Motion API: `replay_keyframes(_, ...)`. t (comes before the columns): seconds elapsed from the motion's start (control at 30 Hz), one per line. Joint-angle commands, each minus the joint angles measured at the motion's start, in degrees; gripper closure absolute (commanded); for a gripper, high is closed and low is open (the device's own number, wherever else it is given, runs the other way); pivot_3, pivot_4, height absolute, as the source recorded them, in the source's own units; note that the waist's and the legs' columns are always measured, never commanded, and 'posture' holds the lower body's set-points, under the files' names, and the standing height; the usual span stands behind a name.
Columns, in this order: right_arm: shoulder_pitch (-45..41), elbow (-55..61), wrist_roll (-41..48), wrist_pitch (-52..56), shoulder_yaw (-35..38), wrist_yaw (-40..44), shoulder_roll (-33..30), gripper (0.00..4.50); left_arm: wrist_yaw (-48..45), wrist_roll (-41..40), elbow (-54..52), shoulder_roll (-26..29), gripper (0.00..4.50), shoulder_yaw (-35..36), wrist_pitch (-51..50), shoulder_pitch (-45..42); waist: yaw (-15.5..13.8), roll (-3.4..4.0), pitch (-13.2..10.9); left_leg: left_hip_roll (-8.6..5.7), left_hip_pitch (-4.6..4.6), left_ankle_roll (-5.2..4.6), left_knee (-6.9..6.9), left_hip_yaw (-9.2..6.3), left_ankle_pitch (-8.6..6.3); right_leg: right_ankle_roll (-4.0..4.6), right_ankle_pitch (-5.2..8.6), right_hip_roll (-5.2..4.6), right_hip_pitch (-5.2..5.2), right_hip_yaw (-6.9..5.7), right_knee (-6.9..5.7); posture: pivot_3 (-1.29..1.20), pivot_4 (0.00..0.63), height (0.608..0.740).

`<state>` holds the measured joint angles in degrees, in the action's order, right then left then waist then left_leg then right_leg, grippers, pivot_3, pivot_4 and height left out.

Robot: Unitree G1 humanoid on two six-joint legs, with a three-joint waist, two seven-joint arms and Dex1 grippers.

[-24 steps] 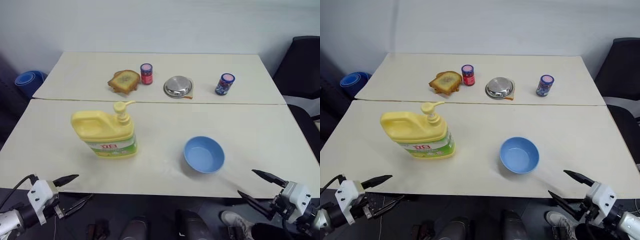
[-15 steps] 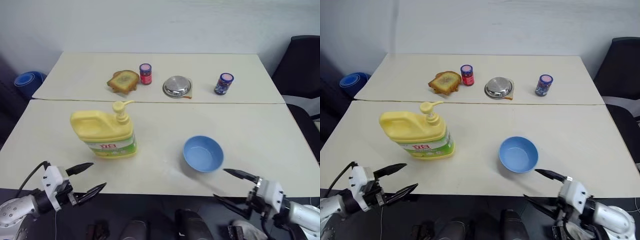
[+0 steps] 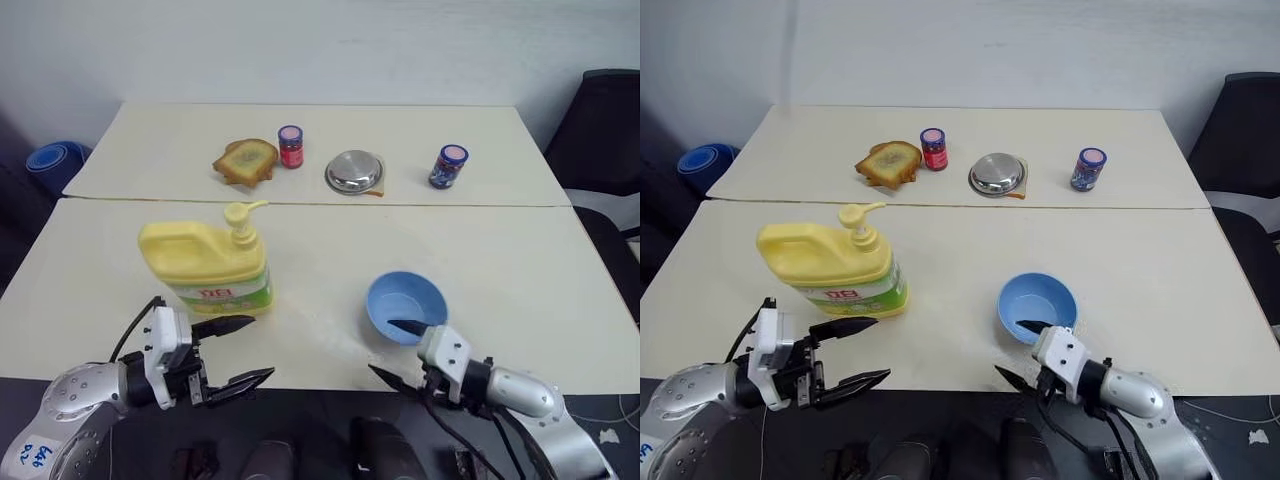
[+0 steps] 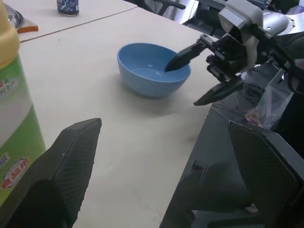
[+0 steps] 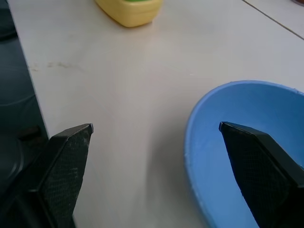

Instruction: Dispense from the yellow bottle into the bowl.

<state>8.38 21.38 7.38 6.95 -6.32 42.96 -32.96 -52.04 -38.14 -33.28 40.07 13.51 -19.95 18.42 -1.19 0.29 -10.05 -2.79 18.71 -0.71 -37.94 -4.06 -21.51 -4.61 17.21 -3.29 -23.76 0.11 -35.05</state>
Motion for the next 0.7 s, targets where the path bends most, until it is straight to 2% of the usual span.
replay_keyframes(0.03,-1.30,-1.11,-0.89,0.07,-0.34,-1.10,0.60,0.06,-0.08,-0.55,-1.71,-0.05,0.00,1.43,0.54,0.92,-0.02,0.00,0.00,0.00,0.00,0.00,0.00,0.00,0.00,0.00,0.00,0.00,0.00,0.00,-0.01,0.00,0.150,0.740)
replay_keyframes(0.07,-1.78,-1.54,-0.84,0.44,-0.55,-0.98,0.60,0.06,0.11,-0.44,-1.62,-0.17,0.00,1.51,0.62,0.95,-0.13,0.00,0.00,0.00,0.00,0.00,0.00,0.00,0.00,0.00,0.00,0.00,0.00,-0.01,-0.01,0.00,0.150,0.740)
replay_keyframes(0.17,-3.21,-2.53,-1.01,2.13,-1.27,-0.94,0.64,0.65,0.45,-0.20,-1.38,-0.44,0.00,1.32,0.78,0.62,-0.10,0.00,0.00,0.00,0.02,0.01,-0.02,-0.02,0.01,0.00,0.00,0.00,-0.01,-0.02,-0.01,0.00,0.150,0.740)
replay_keyframes(0.3,-4.37,-3.18,-1.36,3.79,-2.05,-0.61,0.32,2.06,0.41,0.13,-1.09,-0.48,0.00,1.01,0.96,0.13,-0.08,0.00,0.00,0.00,0.03,0.00,-0.03,-0.02,0.01,0.00,0.00,0.00,-0.01,-0.03,-0.01,0.00,0.150,0.740)
replay_keyframes(0.37,-4.90,-3.43,-1.24,4.05,-2.14,-0.53,0.37,2.63,0.50,0.39,-0.77,-0.54,0.00,1.07,1.20,-0.32,-0.08,0.00,0.00,0.00,0.03,0.00,-0.03,-0.02,0.01,0.00,0.00,0.00,-0.02,-0.02,-0.01,0.00,0.150,0.740)
replay_keyframes(0.4,-5.09,-3.49,-1.14,4.18,-2.19,-0.39,0.35,3.07,0.57,0.28,-0.64,-0.58,0.00,1.26,1.16,-0.48,-0.08,0.00,0.00,0.00,0.03,0.00,-0.05,-0.02,0.01,0.00,0.00,0.00,-0.01,-0.02,-0.01,0.00,0.150,0.740)
replay_keyframes(0.53,-6.67,-1.61,-0.77,4.21,-2.73,1.12,-0.17,4.36,1.47,-5.66,-3.17,0.15,0.00,3.87,-3.60,1.23,0.14,0.00,0.00,0.00,0.03,0.00,-0.06,-0.02,0.00,-0.01,0.00,0.01,-0.02,-0.02,-0.04,0.00,0.150,0.740)
replay_keyframes(0.7,-10.47,2.45,-0.04,3.91,-1.52,6.06,-4.84,4.44,6.39,-20.05,-8.45,1.07,0.00,11.19,-10.05,1.85,0.17,0.00,-0.01,0.01,0.15,-0.01,-0.15,-0.02,0.00,-0.02,-0.01,0.00,-0.09,-0.02,-0.06,0.00,0.150,0.740)
